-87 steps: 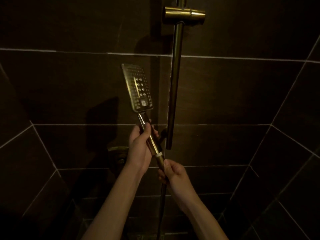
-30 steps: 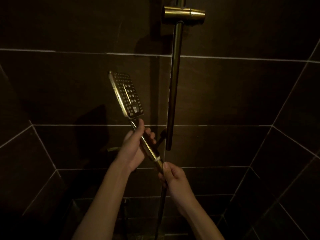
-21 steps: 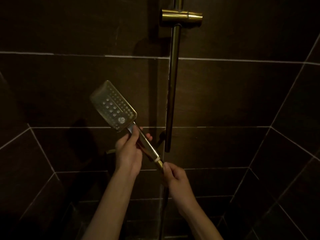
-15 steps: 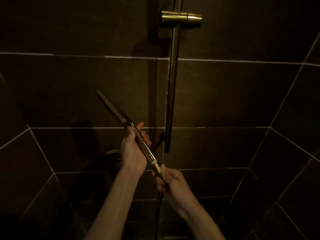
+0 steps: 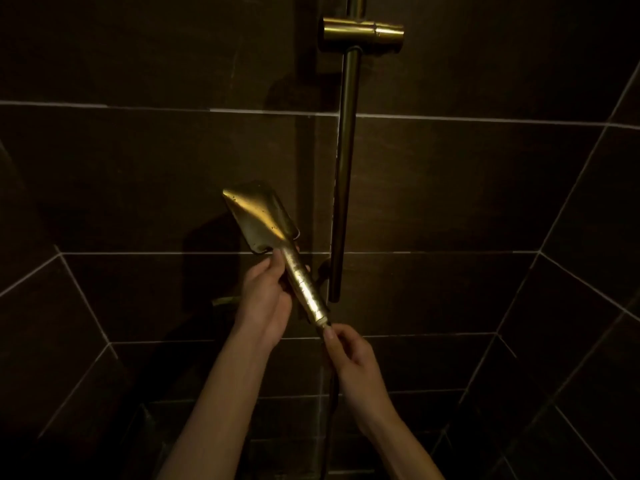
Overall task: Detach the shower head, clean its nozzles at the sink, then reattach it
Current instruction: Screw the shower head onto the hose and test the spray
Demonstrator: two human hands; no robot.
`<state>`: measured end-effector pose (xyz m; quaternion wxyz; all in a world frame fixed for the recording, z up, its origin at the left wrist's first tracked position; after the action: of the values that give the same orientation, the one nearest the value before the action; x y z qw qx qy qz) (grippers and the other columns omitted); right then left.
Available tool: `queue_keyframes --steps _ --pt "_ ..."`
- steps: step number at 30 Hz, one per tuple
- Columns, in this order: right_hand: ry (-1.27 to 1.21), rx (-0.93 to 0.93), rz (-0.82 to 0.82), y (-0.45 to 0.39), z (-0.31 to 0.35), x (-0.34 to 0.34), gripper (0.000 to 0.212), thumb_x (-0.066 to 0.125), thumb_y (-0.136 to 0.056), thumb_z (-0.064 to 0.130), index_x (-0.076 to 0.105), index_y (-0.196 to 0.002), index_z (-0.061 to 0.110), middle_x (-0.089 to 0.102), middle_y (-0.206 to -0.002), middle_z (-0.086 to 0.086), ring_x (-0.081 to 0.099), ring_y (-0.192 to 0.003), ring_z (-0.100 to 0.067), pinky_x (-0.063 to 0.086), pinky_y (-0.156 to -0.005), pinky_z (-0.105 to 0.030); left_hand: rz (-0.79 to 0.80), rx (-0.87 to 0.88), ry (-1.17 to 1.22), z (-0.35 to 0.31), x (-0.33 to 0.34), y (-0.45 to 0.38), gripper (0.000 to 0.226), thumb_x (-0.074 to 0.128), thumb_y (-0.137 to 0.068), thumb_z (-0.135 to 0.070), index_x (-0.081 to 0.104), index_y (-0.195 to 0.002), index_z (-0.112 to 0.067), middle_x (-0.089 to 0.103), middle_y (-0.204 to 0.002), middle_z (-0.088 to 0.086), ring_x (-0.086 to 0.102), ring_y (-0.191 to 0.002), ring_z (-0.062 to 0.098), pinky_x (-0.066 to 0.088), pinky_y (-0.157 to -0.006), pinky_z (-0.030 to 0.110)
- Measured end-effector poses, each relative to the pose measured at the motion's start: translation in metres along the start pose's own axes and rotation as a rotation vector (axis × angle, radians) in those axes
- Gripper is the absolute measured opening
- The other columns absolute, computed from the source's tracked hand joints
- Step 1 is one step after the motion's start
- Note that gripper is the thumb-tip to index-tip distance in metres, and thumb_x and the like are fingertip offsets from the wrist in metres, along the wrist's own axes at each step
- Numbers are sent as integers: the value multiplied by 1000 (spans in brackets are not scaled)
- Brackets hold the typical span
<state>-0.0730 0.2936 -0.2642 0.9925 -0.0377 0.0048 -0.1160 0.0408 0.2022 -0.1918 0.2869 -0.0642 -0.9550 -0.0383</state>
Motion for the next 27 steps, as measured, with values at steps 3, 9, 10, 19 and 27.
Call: queue_keyframes --steps 3,9,10,19,27 --pt "49 1 27 0 1 4 28 49 -100 33 68 -100 13 53 -77 -7 47 -72 -23 38 -66 -37 -75 -28 88 5 3 0 32 43 -102 -28 60 -121 -8 66 -109 8 64 -94 20 50 -84 34" --pt "-138 176 68 5 -7 11 34 43 -103 32 69 -102 10 60 -74 5 54 -70 -5 43 -69 -23 -6 -84 227 9 10 -4 26 41 -100 -33 56 -105 -12 57 -68 0 50 -54 10 44 -56 25" --pt "-149 177 62 5 -7 10 33 43 -102 31 70 -102 12 61 -76 5 56 -72 -5 45 -71 -23 30 -52 221 10 10 -3 38 46 -96 -45 57 -111 -12 58 -70 0 52 -57 10 45 -61 26" --pt "-97 98 35 1 -3 9 35 42 -103 31 67 -100 7 57 -67 9 52 -63 -2 43 -63 -19 111 94 -37 7 8 4 29 57 -95 -12 58 -123 -4 64 -99 8 63 -90 19 52 -77 32" --pt "-243 88 77 3 9 8 34 39 -104 26 63 -98 2 46 -61 4 44 -57 -6 37 -61 -21 172 -2 108 5 19 9 49 43 -97 -45 59 -127 -10 62 -90 4 58 -80 15 48 -82 32"
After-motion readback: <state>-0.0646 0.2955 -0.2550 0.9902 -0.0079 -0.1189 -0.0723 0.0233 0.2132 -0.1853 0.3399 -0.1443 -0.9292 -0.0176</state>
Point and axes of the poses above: each hand's wrist, its own y-axis away from the middle knuckle, its own x-axis out of the palm, z = x × y, the point moved 2 cm from there along -y, towards the middle knuckle
